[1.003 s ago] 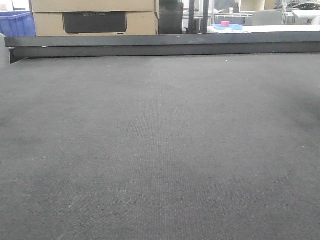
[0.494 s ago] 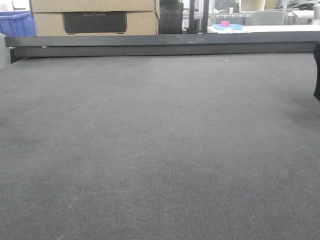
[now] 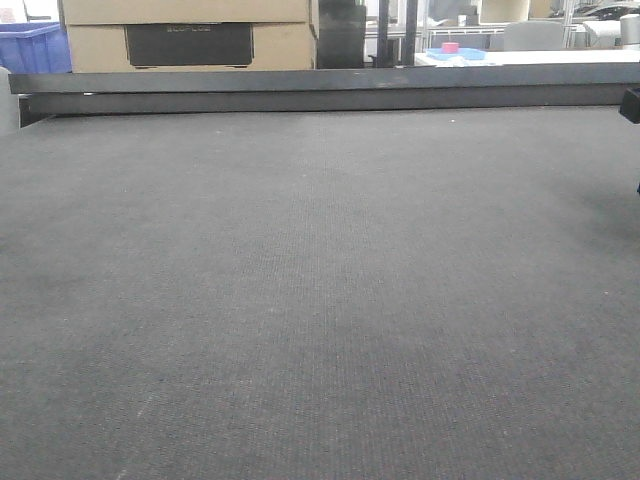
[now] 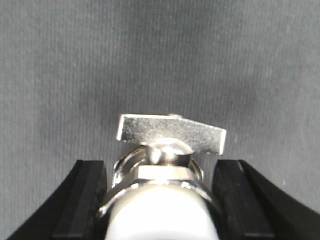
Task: Place valve from conveyor to right shelf box
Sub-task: 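Close the left and right grippers around each valve body, then lift both held valves up off the conveyor belt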
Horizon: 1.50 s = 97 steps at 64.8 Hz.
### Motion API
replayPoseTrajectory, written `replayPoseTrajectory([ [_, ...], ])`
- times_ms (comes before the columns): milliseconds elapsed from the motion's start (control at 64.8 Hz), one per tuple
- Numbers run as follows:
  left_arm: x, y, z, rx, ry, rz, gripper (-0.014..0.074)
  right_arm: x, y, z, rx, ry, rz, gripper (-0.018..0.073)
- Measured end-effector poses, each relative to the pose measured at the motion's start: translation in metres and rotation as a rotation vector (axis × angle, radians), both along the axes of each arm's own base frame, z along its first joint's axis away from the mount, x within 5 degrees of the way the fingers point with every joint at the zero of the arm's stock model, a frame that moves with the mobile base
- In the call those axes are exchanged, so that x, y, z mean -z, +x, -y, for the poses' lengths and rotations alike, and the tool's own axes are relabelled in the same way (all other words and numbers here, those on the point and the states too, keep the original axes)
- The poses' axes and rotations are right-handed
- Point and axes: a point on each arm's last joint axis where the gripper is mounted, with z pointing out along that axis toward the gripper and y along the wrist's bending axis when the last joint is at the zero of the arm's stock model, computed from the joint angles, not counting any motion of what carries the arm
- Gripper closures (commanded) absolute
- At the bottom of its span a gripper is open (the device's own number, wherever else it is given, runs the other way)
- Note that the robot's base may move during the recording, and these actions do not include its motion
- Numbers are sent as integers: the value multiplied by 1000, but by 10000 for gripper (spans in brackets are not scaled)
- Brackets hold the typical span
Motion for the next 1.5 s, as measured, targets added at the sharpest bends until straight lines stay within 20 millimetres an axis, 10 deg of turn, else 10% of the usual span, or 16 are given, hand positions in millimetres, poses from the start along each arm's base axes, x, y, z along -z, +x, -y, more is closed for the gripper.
replayPoseTrajectory([
  [401,6,65,-34,-9,96,-291,15,-48,-49,-6,19,61,132,716],
  [895,108,169,-56,60,103,-551,15,-68,-75,-7,18,68,195,716],
  [1497,168,202,-61,70,83,-663,16,-67,-76,-7,16,69,186,716],
])
